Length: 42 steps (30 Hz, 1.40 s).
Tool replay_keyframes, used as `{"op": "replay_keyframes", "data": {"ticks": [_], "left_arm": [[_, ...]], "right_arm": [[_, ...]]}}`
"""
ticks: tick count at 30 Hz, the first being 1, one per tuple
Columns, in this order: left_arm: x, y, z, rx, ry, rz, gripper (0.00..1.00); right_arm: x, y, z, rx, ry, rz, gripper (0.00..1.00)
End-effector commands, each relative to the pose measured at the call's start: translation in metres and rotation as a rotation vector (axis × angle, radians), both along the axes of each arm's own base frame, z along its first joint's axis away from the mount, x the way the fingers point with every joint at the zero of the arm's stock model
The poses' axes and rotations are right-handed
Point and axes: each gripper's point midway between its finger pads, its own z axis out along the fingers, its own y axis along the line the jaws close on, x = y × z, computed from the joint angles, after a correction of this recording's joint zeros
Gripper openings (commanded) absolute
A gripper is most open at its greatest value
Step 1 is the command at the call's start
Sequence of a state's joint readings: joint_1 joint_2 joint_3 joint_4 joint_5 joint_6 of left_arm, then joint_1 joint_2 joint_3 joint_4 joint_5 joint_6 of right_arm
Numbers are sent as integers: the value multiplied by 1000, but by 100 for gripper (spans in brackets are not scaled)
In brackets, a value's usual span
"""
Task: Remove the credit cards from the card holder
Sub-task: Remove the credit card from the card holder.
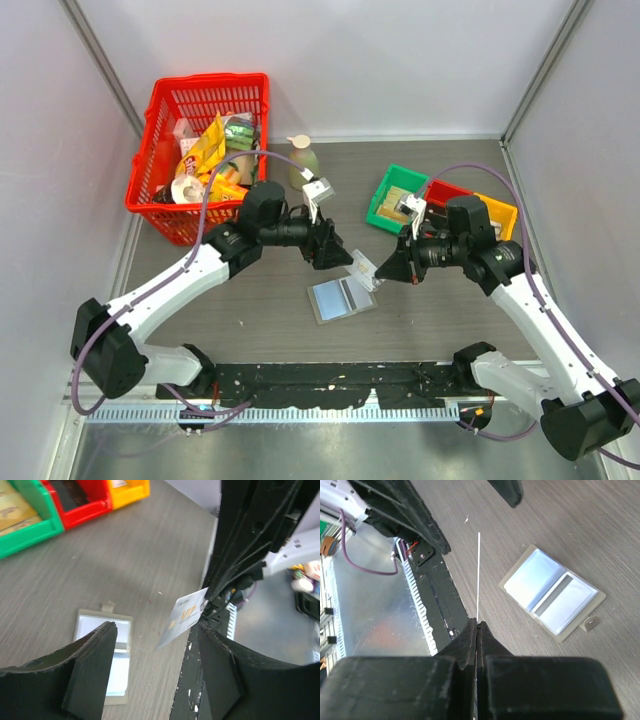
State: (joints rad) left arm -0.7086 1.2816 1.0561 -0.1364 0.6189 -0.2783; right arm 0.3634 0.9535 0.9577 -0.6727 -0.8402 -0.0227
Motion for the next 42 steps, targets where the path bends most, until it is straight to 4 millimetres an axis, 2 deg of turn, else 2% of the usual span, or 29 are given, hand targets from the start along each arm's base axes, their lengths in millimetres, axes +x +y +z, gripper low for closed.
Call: {"op": "replay_keyframes", "data": {"ticks": [1,6,10,12,14,16,17,18,19,20,21,22,23,24,25,26,27,28,29,34,42], "left_arm": [[-32,-12,21,-70,2,-267,66],[-39,-16,18,-83,29,-333,54],[-44,-18,16,-84,30,-354,31],[-46,-18,15,-86,30,-355,16],[-44,-17,18,-99,17,-332,0],[-36,-15,20,-119,-7,-262,0],[-28,-14,22,-133,-26,-202,0],[-19,-11,25,-148,-39,-127,0],[-12,-8,28,-171,-45,-58,0],[-5,-5,29,-194,-40,20,0],[2,-1,34,-234,-43,86,0],[5,2,37,-276,-39,131,0],[6,4,42,-322,-31,160,0],[6,7,46,-366,-26,178,0],[6,9,47,-395,-13,197,0],[6,10,49,-425,-5,208,0],[5,11,51,-446,3,214,0],[5,12,52,-466,23,228,0],[5,13,56,-494,26,232,0],[0,14,68,-590,56,233,0],[-8,5,76,-622,82,191,0]], "right_arm": [[-10,6,17,47,-52,114,1],[-14,10,20,72,-63,170,1],[-15,14,18,80,-64,202,1],[-13,15,19,88,-69,206,1],[-8,16,18,87,-76,178,8],[-1,17,17,103,-80,122,19],[4,16,17,105,-90,88,32],[7,18,20,145,-95,50,36],[19,21,30,181,-168,20,44],[16,21,26,216,-130,-18,51],[26,21,32,250,-185,-61,53],[23,20,29,291,-150,-98,57],[30,21,40,343,-206,-134,58],[29,20,35,386,-169,-167,60],[30,19,47,454,-191,-197,60],[30,18,34,468,-156,-217,61],[27,19,53,554,-188,-211,62],[25,19,42,570,-152,-213,62],[23,19,45,606,-154,-211,62],[25,18,43,637,-151,-233,63],[20,20,57,740,-143,-198,57]]}}
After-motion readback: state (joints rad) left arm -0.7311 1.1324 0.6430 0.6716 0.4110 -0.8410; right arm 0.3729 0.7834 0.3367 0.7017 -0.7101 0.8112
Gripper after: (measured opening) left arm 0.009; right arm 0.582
